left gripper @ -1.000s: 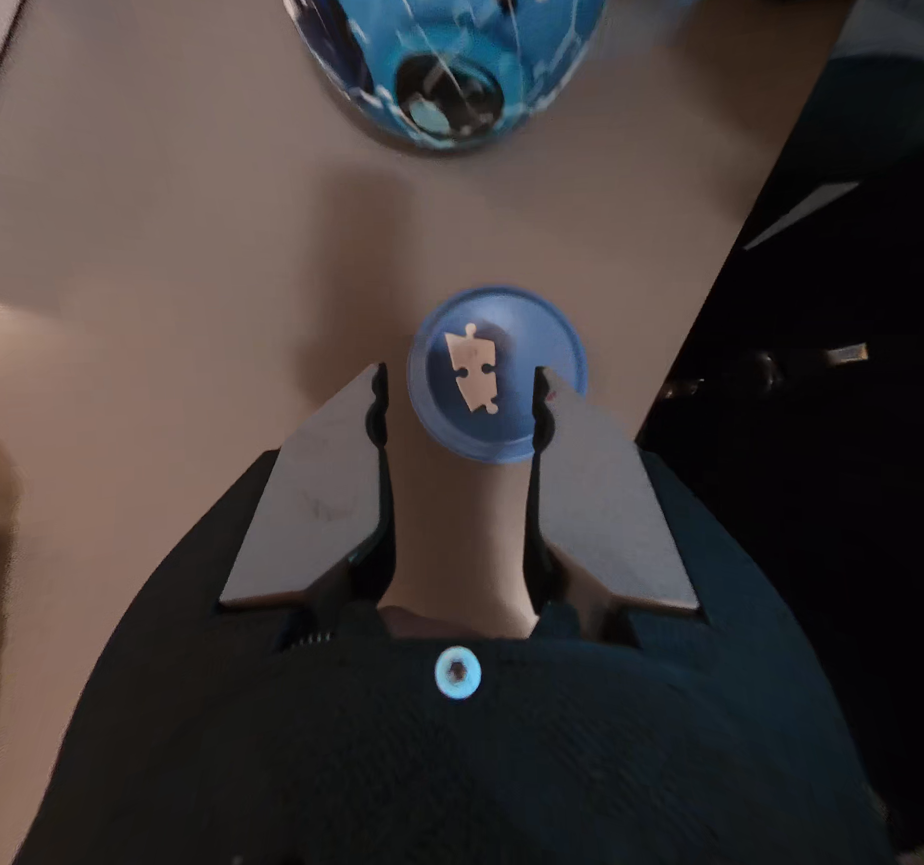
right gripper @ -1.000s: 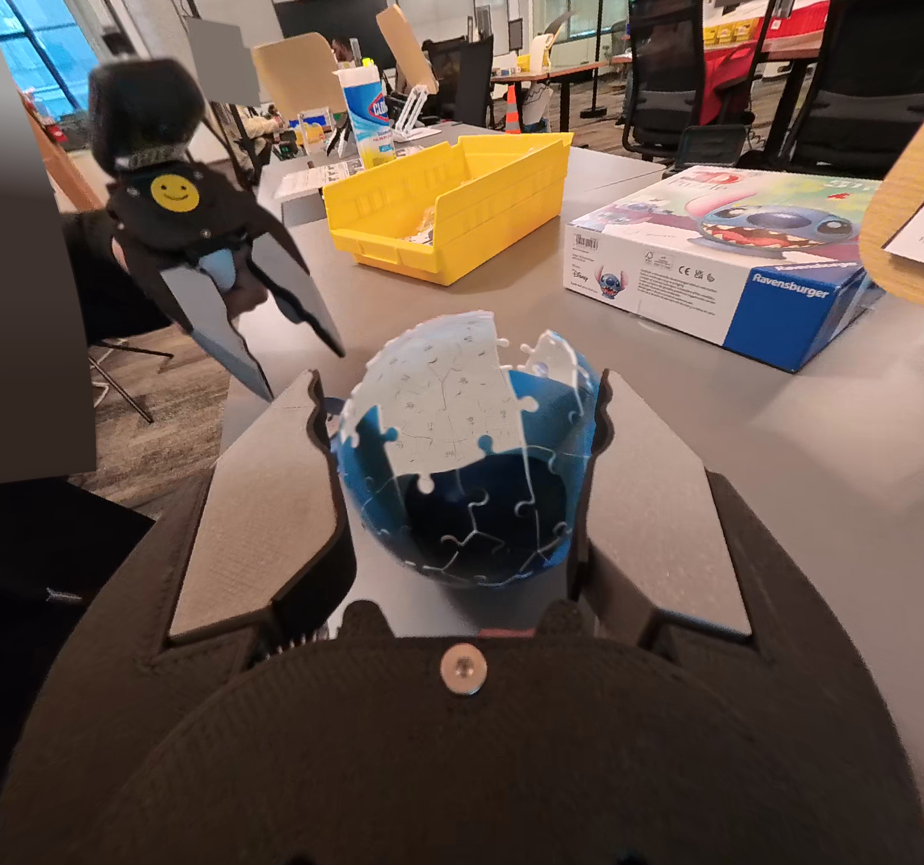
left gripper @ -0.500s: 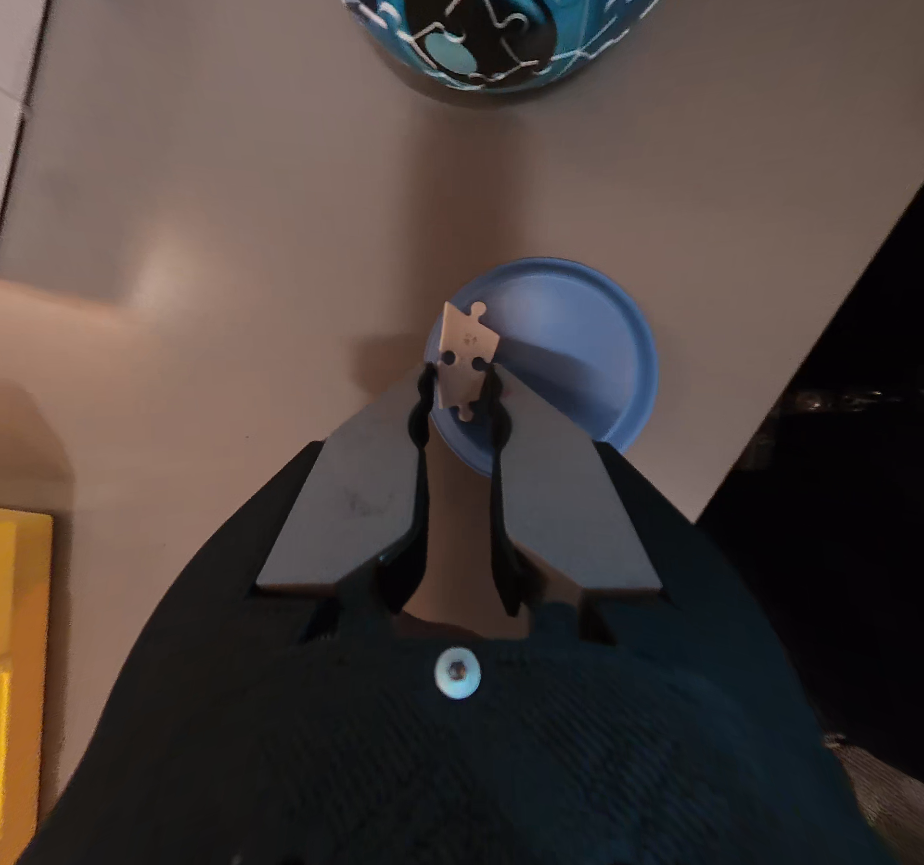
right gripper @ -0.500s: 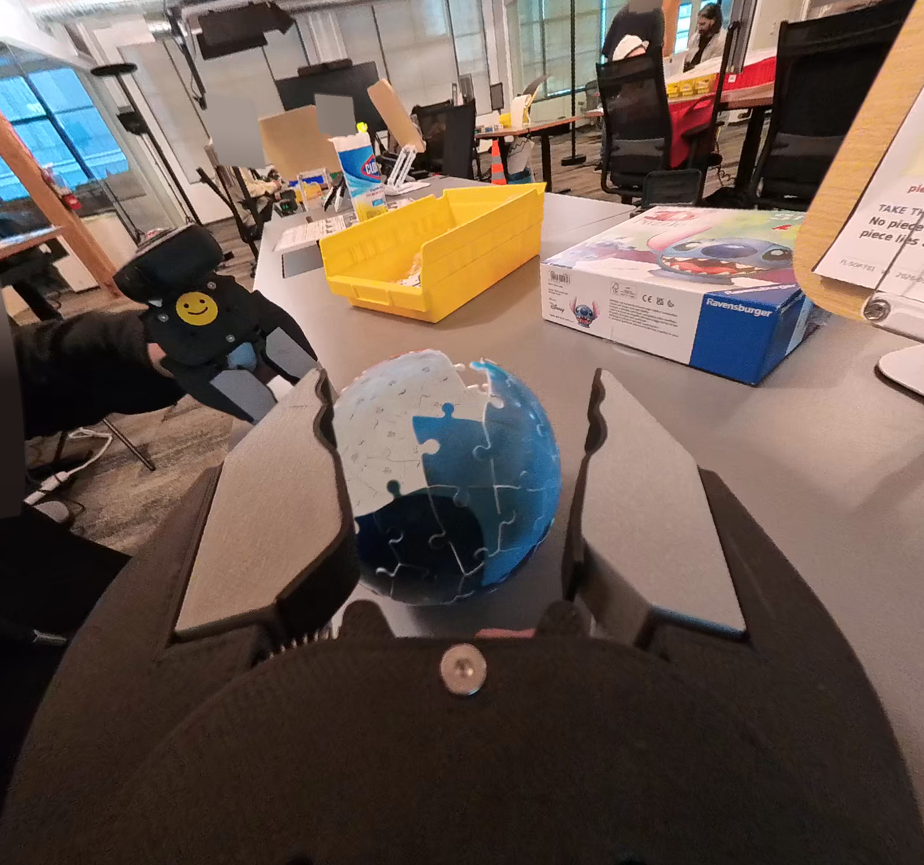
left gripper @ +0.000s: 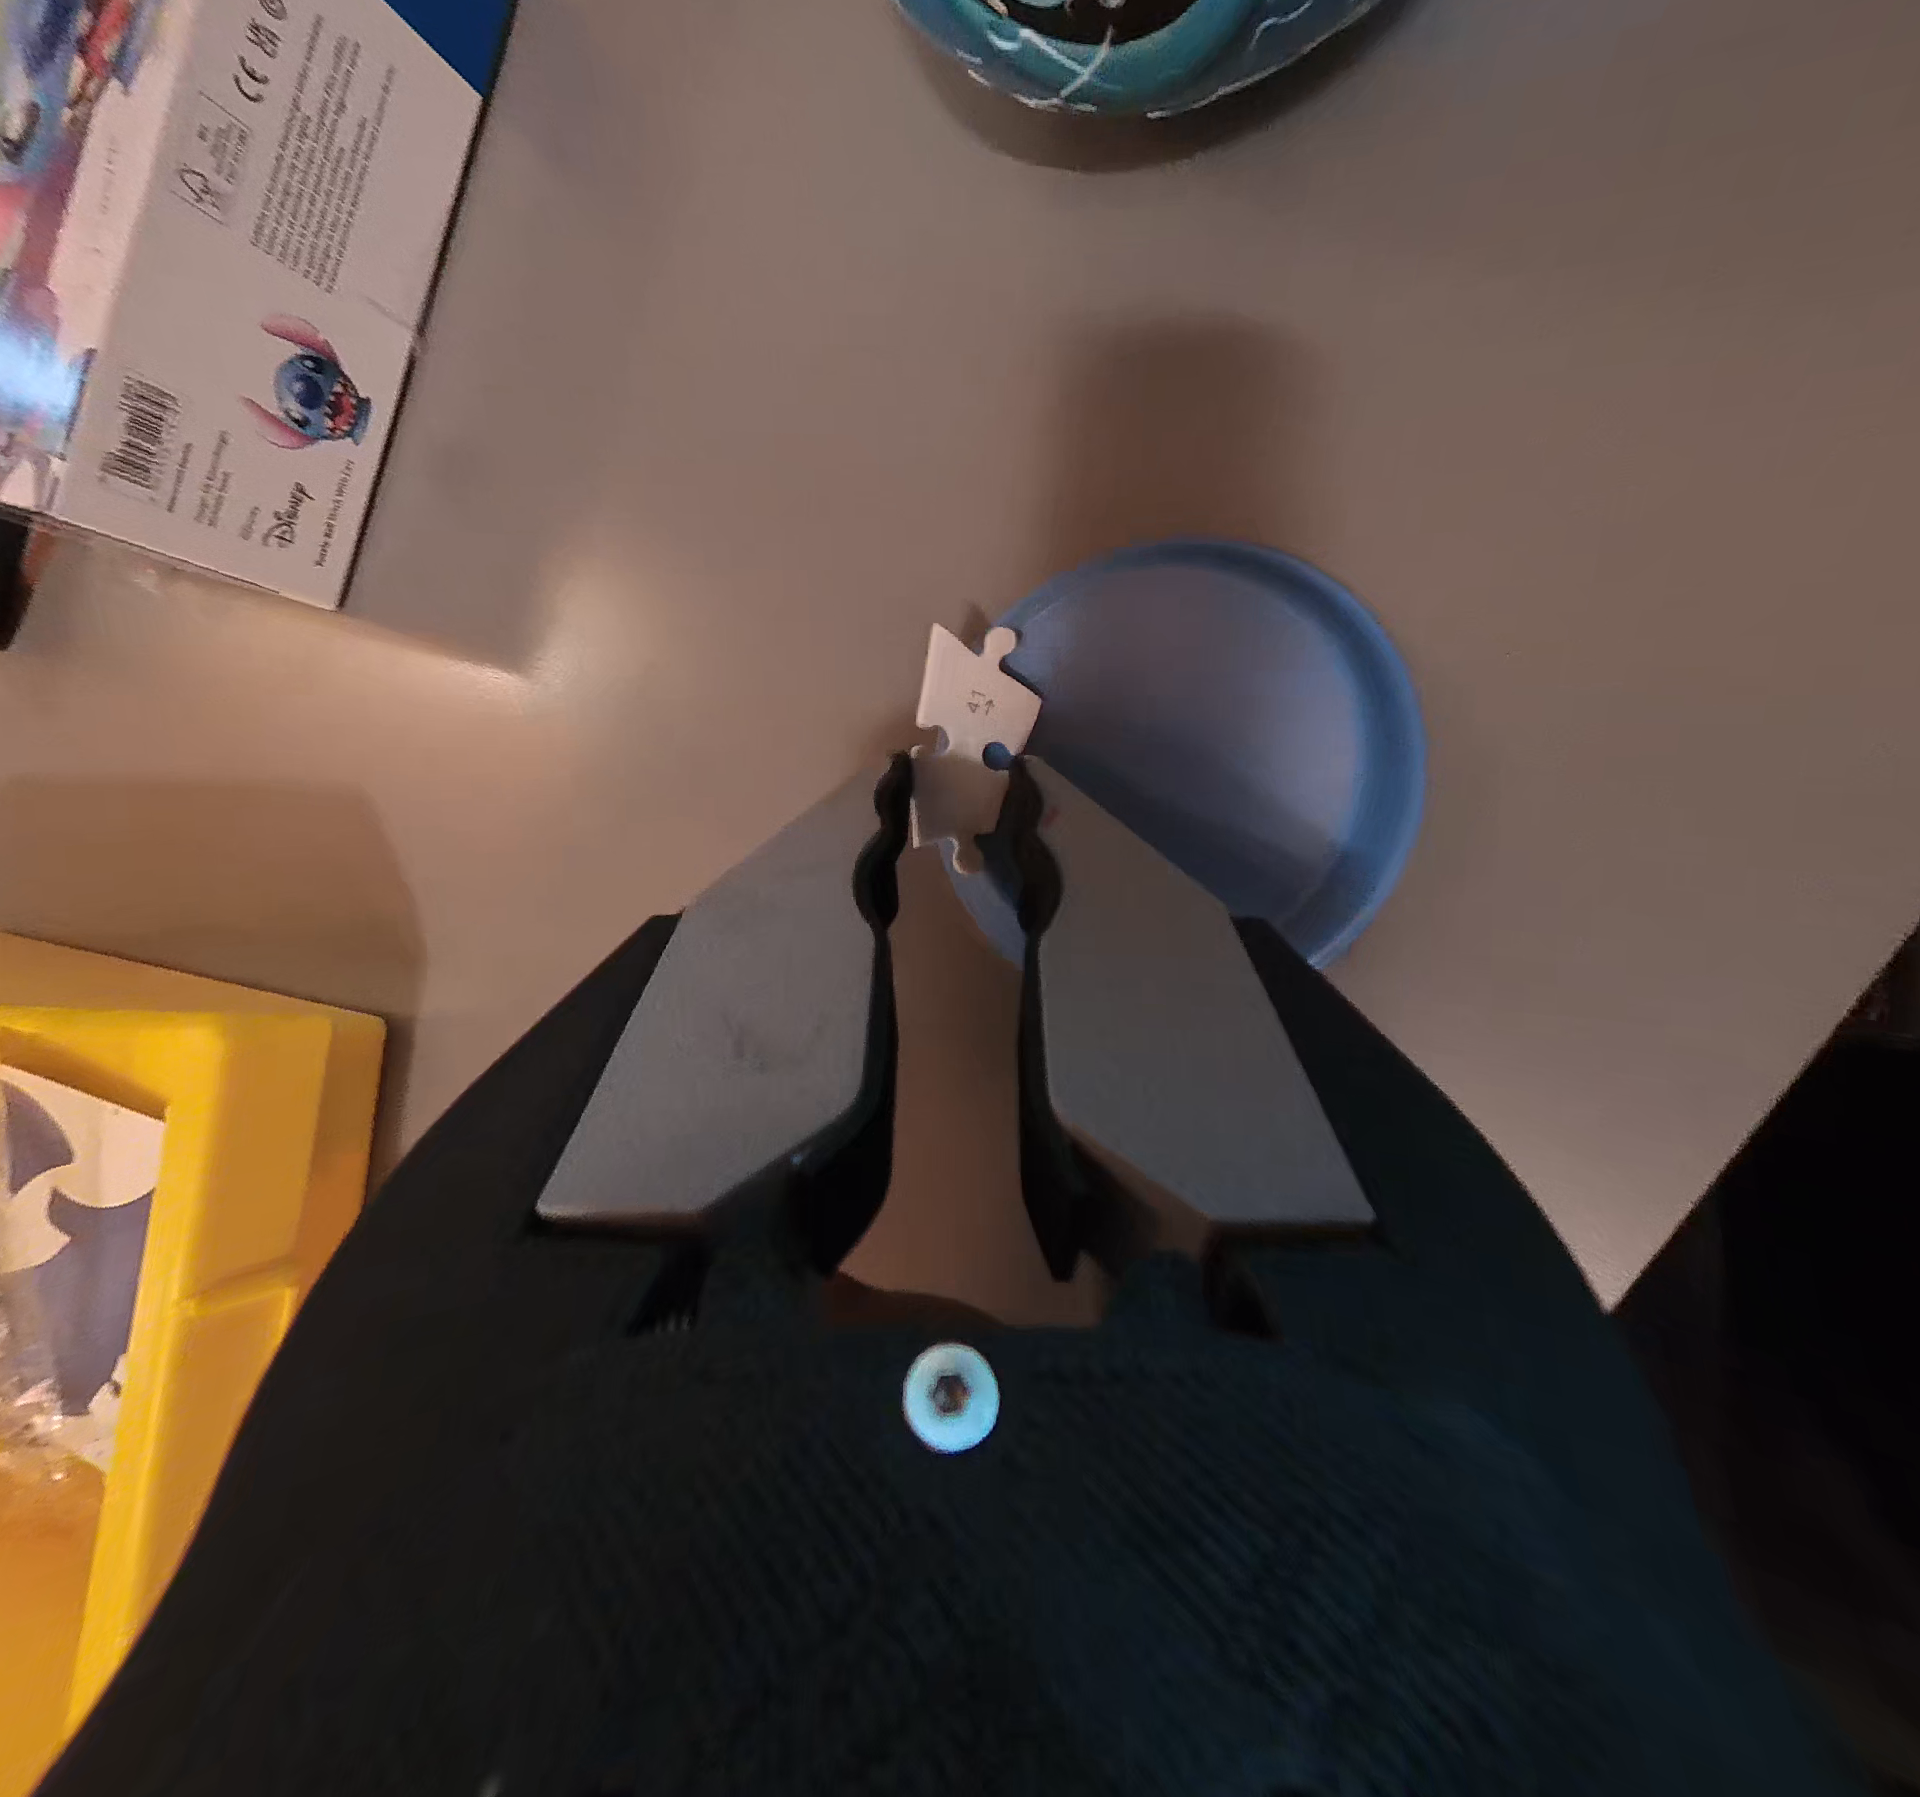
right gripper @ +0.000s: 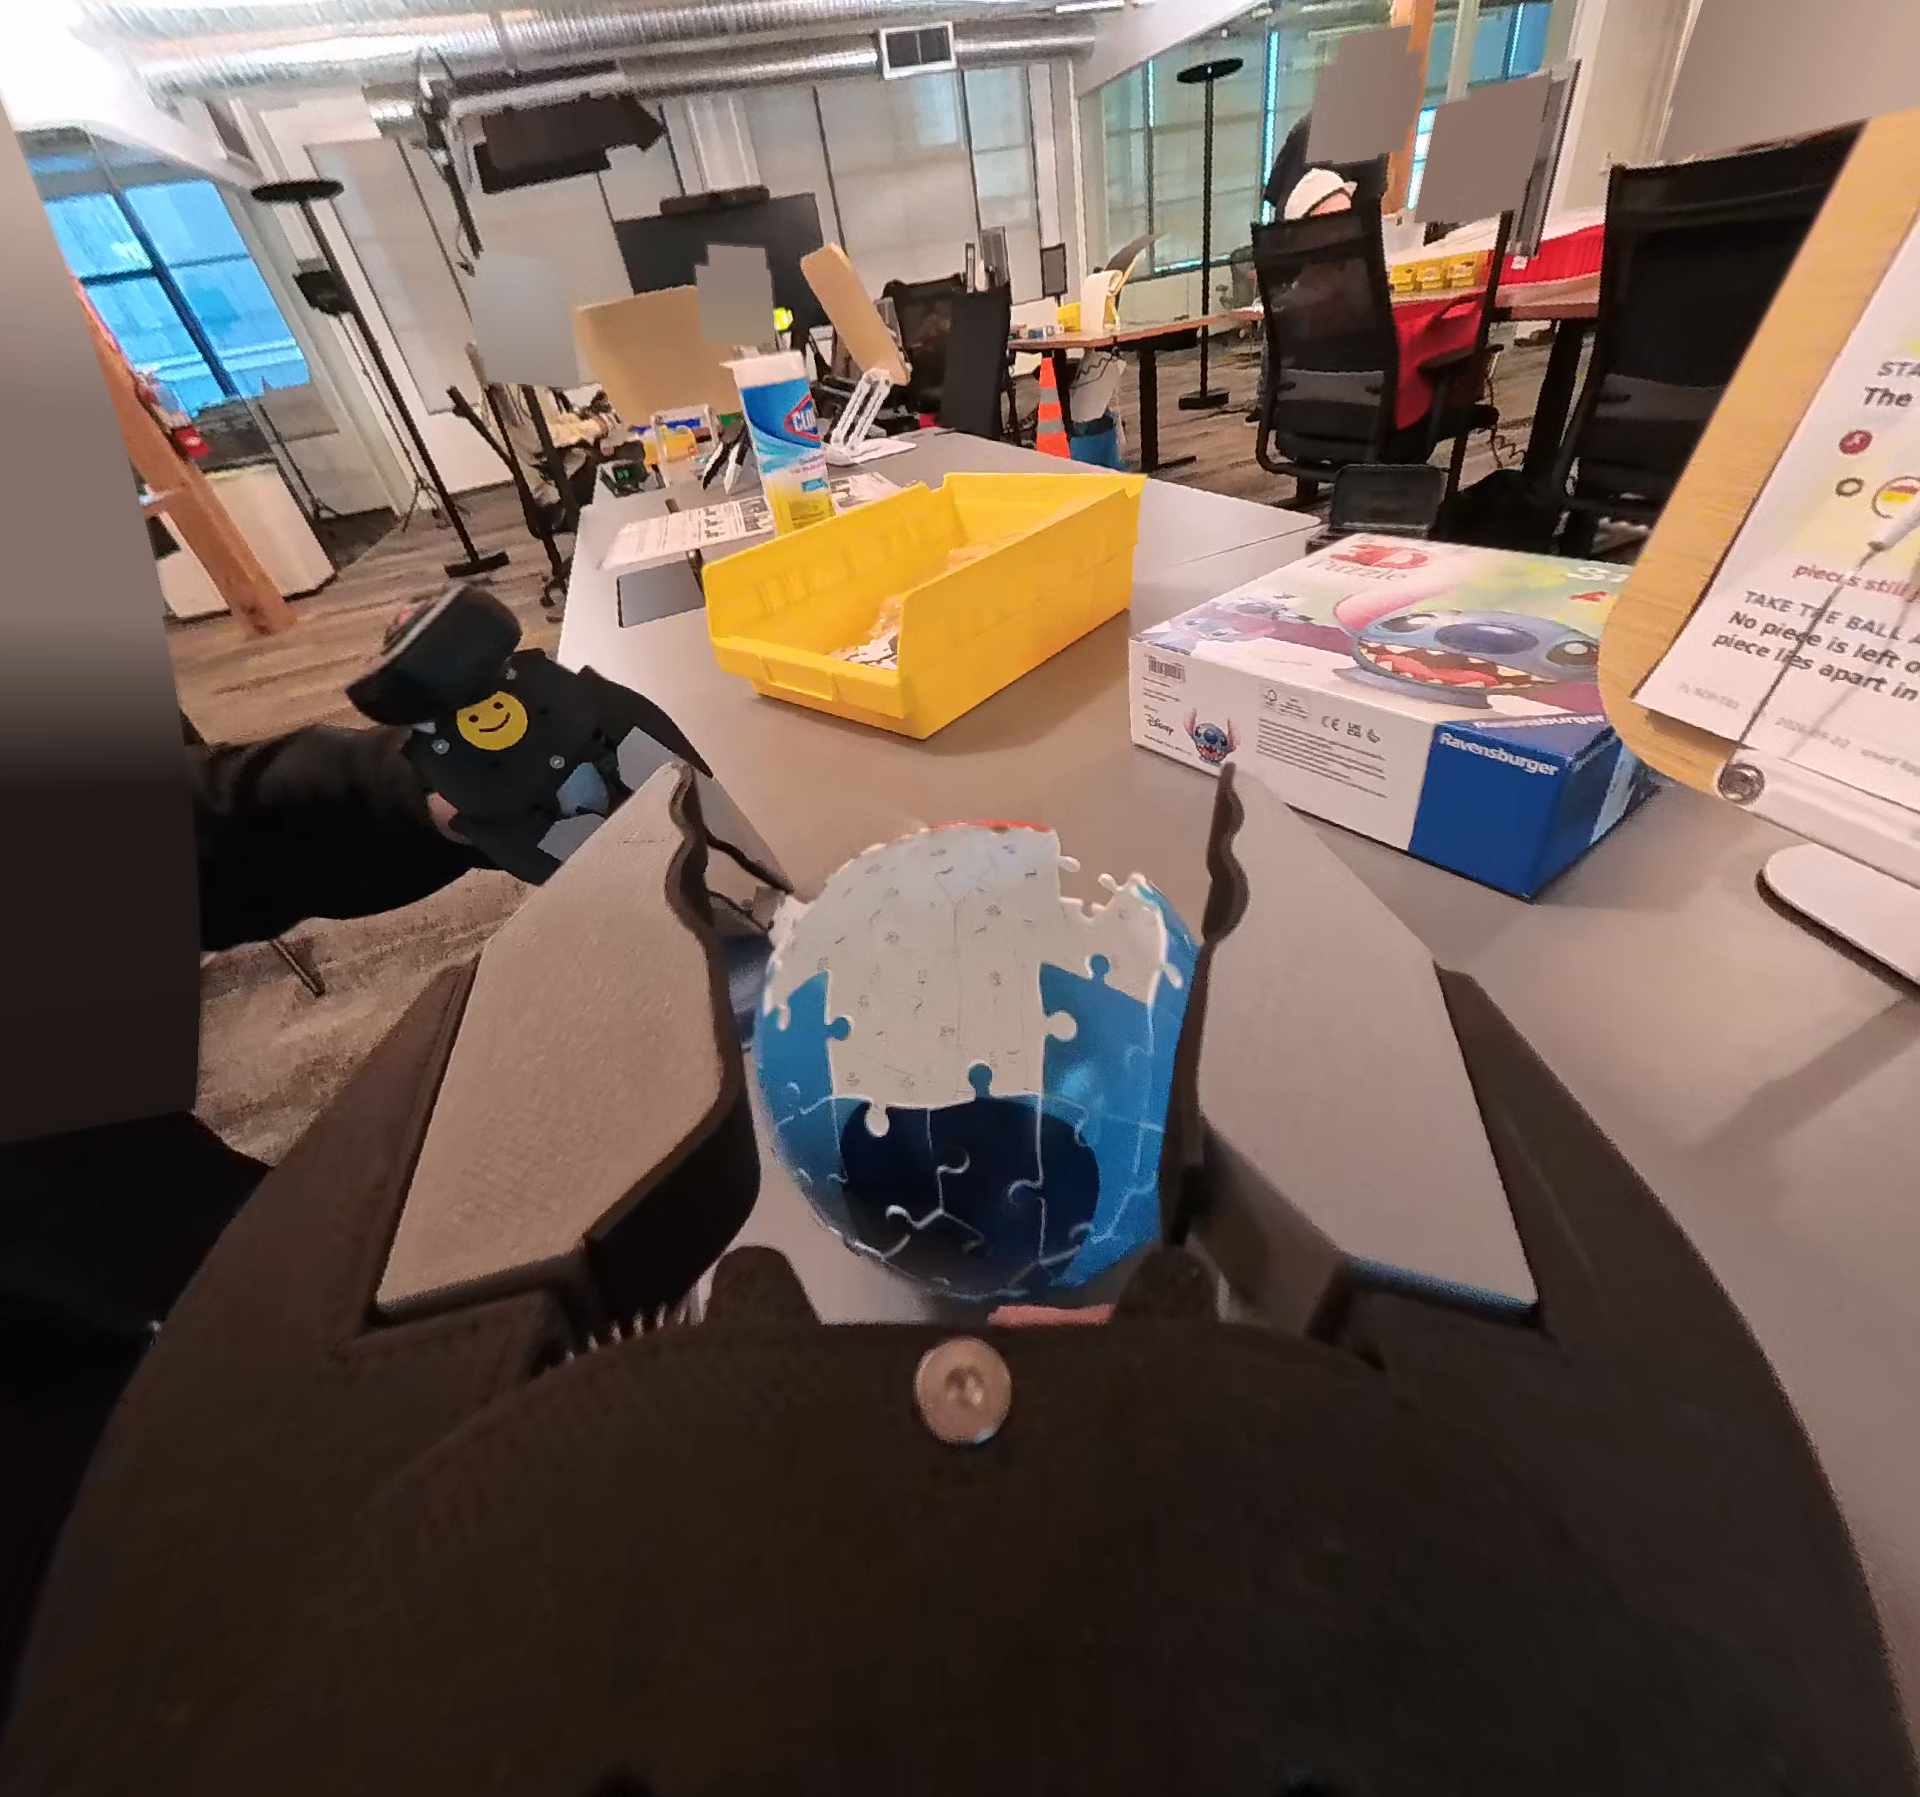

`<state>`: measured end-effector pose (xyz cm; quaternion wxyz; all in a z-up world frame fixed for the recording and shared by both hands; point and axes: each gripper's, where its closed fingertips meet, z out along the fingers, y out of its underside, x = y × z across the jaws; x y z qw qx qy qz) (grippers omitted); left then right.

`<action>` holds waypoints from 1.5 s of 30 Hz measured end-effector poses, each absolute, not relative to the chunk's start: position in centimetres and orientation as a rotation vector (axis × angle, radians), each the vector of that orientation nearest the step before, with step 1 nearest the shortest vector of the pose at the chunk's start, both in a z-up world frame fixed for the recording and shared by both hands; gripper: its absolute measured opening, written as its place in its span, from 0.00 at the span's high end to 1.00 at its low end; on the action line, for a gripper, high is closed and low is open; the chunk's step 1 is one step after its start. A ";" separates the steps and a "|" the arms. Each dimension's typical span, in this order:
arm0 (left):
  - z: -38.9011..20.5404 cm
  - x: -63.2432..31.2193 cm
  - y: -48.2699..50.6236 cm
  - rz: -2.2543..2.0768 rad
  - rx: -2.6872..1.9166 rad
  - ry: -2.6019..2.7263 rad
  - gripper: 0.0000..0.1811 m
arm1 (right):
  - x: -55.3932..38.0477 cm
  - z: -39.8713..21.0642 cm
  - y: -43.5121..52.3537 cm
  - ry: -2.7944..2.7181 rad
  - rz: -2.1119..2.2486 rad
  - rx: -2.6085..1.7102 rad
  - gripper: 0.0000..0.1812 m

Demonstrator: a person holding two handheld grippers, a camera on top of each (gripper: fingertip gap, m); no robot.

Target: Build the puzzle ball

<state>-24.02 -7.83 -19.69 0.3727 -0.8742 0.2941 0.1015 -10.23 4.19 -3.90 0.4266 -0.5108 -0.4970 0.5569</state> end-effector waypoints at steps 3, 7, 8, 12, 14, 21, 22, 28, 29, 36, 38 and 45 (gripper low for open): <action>-17.6 -23.8 -7.5 0.270 -2.173 0.752 0.91 | -10.7 -3.0 2.8 -1.301 1.408 -1.269 0.48; -11.5 -21.8 -6.3 0.319 -1.967 0.796 0.91 | -12.0 -2.1 0.0 -1.441 1.375 -1.301 0.55; -10.0 -20.9 -6.0 0.331 -1.907 0.813 0.91 | -12.5 -2.1 -0.8 -1.476 1.353 -1.318 0.55; -6.0 -16.8 -5.2 0.350 -1.731 0.876 0.91 | -14.4 -2.5 -3.3 -1.577 1.254 -1.331 0.59; -4.8 -15.4 -4.8 0.378 -1.664 0.898 0.91 | -15.0 -2.8 -3.8 -1.597 1.229 -1.343 0.60; -3.9 -13.6 -4.0 0.548 -1.527 0.945 0.91 | -15.0 -4.0 -4.7 -1.667 1.328 -1.415 0.96; -4.0 -13.6 -3.9 0.562 -1.521 0.946 0.91 | -14.9 -4.1 -4.9 -1.676 1.342 -1.426 1.00; -3.6 -13.8 -3.6 0.542 -1.519 0.840 0.85 | -13.6 -3.0 -2.5 -1.609 1.236 -1.412 1.00; -3.5 -14.1 -3.9 0.495 -1.542 0.808 0.82 | -12.5 -2.5 -0.7 -1.563 1.182 -1.425 1.00; -9.9 -17.0 -5.3 -0.023 -1.884 0.648 0.67 | -4.7 -14.8 8.6 -1.563 1.077 -1.975 1.00; -11.9 -17.1 -4.6 -0.091 -1.943 0.657 0.66 | -4.4 -19.3 8.3 -1.703 0.950 -2.029 1.00; -16.8 -16.6 -1.8 -0.113 -2.065 0.778 0.51 | -5.1 -19.2 8.7 -1.918 0.848 -1.603 0.70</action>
